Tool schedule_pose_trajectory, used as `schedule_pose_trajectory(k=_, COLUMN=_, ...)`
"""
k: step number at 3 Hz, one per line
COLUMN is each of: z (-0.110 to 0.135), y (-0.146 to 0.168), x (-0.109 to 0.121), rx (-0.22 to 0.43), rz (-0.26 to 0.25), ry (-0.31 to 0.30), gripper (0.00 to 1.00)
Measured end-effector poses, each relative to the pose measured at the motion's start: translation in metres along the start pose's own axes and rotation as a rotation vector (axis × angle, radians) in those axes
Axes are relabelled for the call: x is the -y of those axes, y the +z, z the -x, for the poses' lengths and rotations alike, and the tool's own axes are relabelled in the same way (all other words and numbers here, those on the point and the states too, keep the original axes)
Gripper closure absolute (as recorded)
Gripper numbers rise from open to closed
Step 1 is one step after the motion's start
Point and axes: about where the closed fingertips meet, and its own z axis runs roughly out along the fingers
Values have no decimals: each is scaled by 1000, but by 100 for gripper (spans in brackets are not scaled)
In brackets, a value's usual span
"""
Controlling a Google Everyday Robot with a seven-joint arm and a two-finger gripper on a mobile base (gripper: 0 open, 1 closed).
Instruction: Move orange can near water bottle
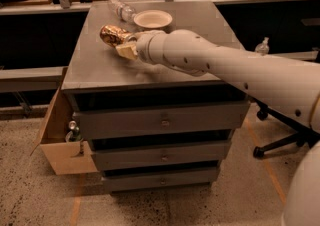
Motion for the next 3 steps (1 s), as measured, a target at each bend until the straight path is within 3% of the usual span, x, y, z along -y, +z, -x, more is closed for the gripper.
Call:
schedule_pose_trajectory(k=1, z=7, y=6, x=16, rx=5, rz=-65, ry=10, gripper=100)
schedule_pose_trajectory(k=3, z=1, y=36, x=45, rx=-17, rz=-114, ry=66, gripper=100)
